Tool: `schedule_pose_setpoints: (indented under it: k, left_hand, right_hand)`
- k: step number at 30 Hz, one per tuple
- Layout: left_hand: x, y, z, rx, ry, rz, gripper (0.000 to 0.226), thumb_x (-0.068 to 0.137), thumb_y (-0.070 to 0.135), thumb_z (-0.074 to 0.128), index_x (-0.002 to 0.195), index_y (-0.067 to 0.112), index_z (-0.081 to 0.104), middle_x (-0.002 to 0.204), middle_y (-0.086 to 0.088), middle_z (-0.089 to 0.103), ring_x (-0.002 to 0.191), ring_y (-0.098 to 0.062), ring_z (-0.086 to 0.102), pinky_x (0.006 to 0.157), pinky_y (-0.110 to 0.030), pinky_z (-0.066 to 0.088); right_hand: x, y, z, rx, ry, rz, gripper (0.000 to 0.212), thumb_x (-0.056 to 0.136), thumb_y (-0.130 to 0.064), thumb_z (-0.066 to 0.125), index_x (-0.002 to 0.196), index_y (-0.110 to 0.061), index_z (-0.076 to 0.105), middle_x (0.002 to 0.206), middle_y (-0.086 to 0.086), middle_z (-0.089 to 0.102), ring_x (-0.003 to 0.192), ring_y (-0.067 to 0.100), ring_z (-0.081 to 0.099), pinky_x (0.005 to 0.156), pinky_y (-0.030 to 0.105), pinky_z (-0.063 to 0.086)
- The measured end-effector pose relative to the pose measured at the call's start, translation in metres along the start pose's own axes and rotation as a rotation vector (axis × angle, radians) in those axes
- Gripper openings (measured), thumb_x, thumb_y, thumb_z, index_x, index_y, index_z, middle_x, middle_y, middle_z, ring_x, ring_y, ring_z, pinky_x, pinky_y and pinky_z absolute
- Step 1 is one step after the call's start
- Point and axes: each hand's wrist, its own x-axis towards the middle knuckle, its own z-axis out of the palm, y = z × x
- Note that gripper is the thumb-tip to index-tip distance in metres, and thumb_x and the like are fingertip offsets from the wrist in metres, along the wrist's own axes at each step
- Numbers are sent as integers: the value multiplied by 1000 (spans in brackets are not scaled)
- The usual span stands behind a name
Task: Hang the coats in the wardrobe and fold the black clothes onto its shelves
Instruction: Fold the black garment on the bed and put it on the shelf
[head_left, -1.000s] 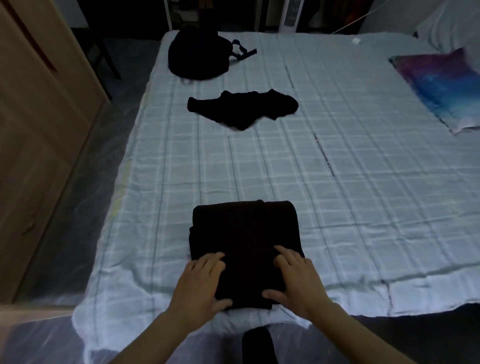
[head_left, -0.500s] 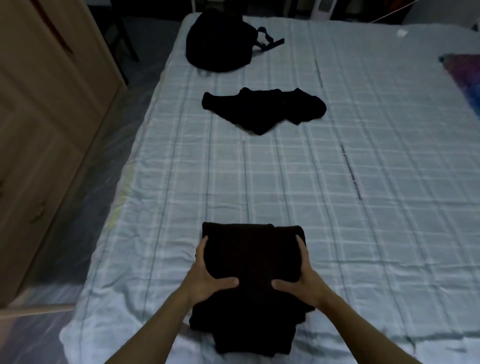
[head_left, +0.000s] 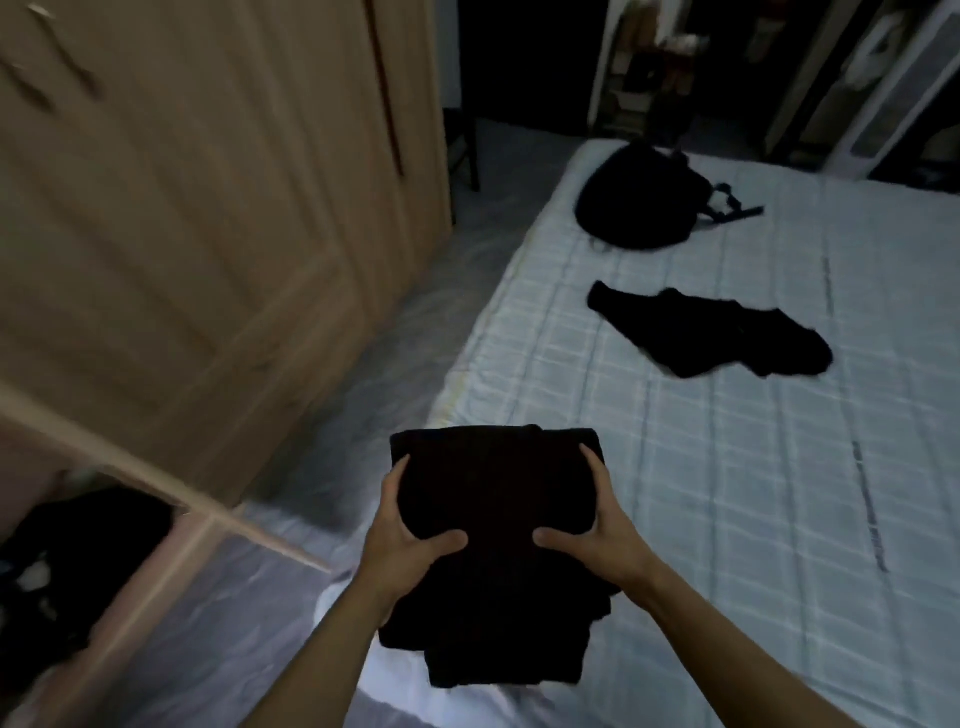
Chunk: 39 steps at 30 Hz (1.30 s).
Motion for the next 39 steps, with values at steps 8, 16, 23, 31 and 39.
schedule_pose_setpoints:
  k: [8,16,23,31,39]
  left_hand:
    - [-155,36,-220,-137,413,99,111,59,11,92,144,45,29,127,19,51,120,-9,52,96,-33,48]
    - [-295,43,-409,-130,748,202,110,59,14,92,144,42,30,134,7,50,120,-16,52,96,-38,50]
    - [-342,47,-511,-194,921,242,111,51,23,96,139,48,34,131,7,56,119,-18,56,97,-46,51]
    - [-314,72,-641,-224,1055,322,111,59,14,92,146,40,29,123,16,52,119,-14,52,93,-32,47]
    - [-243,124,-779,-192,1128,342,111,62,17,91,146,46,24,124,14,51,114,-13,53,97,-38,47]
  right_hand:
    - [-33,-166,205,-90,-308,-248,125,60,-30,92,149,-48,6,140,-18,32,129,6,39,109,34,40]
    - [-83,-279,414,-146,-513,-453,124,57,-29,93,149,-48,11,146,-13,37,131,6,41,111,33,36]
    - [-90,-354,531,-200,-643,-559,125,51,-42,93,144,-56,11,152,-10,32,138,12,37,113,41,37]
    - [-24,-440,666,-192,-718,-647,120,44,-55,91,134,-70,14,148,-12,37,134,16,43,111,46,39]
    - [67,-554,766,-156,-796,-623,111,66,-41,87,145,-58,10,130,-22,41,123,5,42,108,32,37]
